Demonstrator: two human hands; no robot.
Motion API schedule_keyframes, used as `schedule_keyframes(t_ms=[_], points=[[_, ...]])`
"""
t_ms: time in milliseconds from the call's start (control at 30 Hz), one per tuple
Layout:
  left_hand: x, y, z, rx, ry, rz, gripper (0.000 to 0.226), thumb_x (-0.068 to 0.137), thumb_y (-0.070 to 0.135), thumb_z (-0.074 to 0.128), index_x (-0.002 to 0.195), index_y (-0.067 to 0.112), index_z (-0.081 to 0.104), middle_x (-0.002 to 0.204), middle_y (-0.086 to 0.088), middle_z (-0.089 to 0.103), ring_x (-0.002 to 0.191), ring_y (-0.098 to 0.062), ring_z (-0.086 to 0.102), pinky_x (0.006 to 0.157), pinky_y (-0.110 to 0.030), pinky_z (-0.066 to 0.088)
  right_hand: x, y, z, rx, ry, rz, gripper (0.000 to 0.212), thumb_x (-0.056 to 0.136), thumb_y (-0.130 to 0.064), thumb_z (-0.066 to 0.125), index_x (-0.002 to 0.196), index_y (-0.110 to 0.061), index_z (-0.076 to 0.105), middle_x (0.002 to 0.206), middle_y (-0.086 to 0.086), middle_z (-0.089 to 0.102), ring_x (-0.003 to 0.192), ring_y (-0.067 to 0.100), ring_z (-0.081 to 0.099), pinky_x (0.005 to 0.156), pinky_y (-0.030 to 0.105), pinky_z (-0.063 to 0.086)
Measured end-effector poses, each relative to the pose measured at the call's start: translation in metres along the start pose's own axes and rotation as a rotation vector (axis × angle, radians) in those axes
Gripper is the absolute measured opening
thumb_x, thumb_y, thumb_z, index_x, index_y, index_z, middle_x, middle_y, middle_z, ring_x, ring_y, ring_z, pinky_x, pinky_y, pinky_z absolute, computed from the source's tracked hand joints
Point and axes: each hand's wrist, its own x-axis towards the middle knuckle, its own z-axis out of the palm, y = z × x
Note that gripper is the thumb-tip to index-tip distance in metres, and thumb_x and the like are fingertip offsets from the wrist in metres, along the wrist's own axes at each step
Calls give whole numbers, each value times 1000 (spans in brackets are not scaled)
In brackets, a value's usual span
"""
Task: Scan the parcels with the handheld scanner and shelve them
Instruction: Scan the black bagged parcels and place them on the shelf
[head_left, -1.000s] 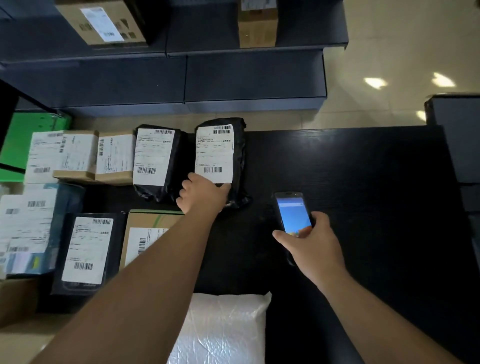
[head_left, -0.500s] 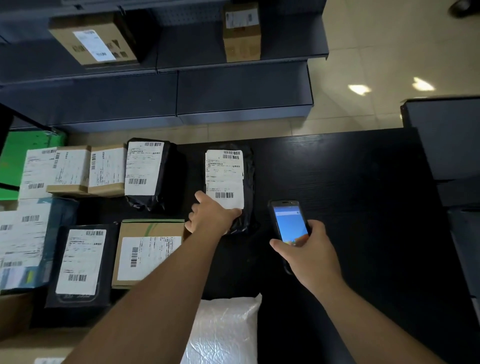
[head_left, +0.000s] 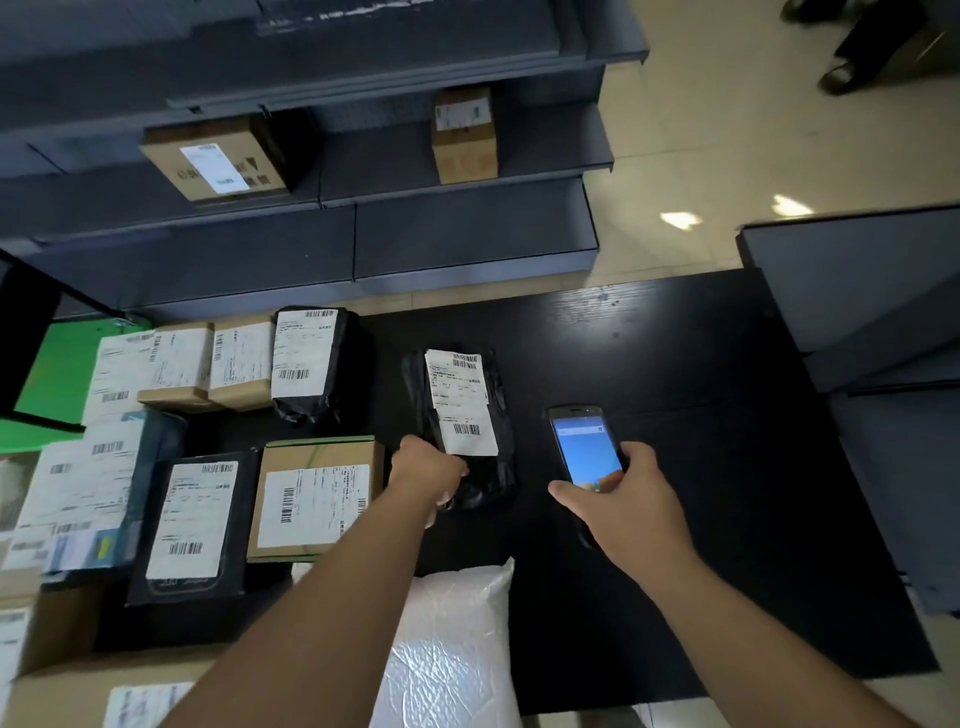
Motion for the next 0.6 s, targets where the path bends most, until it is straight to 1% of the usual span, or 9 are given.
schedule_keyframes(t_ms=[67,133,200,267,333,467,533,600], points=[[-11,-7,-1,-44,-12,18,68,85,12,83,141,4,44,130,-17,60,102,-34,62,76,-39,55,-12,2,-8,-1,-7,-11,83,72,-51,90,135,-24,44,108,-4,61,91,11,64,71,32,58],[-25,-13,-3,-105,-25,32,79,83,11,84,148,8,41,130,-14,61,104,-34,65,83,-43,61,-23,3,-17,-12,-3,-26,90,70,-54,89,141,-24,42,112,-5,60,95,12,64,74,35,61],[-39,-17,-5,-159,-24,52,87,79,10,85,152,12,37,128,-12,62,104,-34,67,88,-48,62,-35,2,-27,-16,5,-48,90,70,-55,89,141,-26,41,114,-5,59,95,12,64,74,36,62],[-50,-20,-8,-209,-9,84,89,73,10,86,149,14,39,124,-10,64,102,-34,68,87,-51,63,-46,-1,-37,-15,4,-75,83,72,-53,88,136,-27,43,111,-6,59,91,11,64,72,35,62],[-67,-19,-12,-258,7,118,87,69,10,87,143,17,42,120,-9,65,99,-33,70,82,-52,64,-58,-4,-50,-17,-8,-106,75,73,-51,88,129,-28,44,107,-7,59,87,11,65,72,35,62],[-116,-14,-20,-341,40,194,79,79,0,83,143,18,41,118,-4,66,100,-25,67,76,-39,59,-81,-9,-81,-44,-94,-177,69,75,-51,87,120,-32,38,103,-8,59,87,11,65,80,36,61],[-136,-15,-18,-382,51,226,78,81,-3,81,144,18,40,120,-4,65,103,-26,67,76,-38,58,-91,-6,-97,-72,-134,-213,70,71,-54,87,120,-29,42,104,-8,60,90,13,65,83,39,61],[-156,-17,-16,-415,76,261,78,82,-4,80,144,19,39,125,-5,64,107,-28,66,77,-39,58,-103,-4,-112,-86,-170,-254,70,69,-54,86,120,-28,47,104,-6,61,90,15,66,80,38,60]])
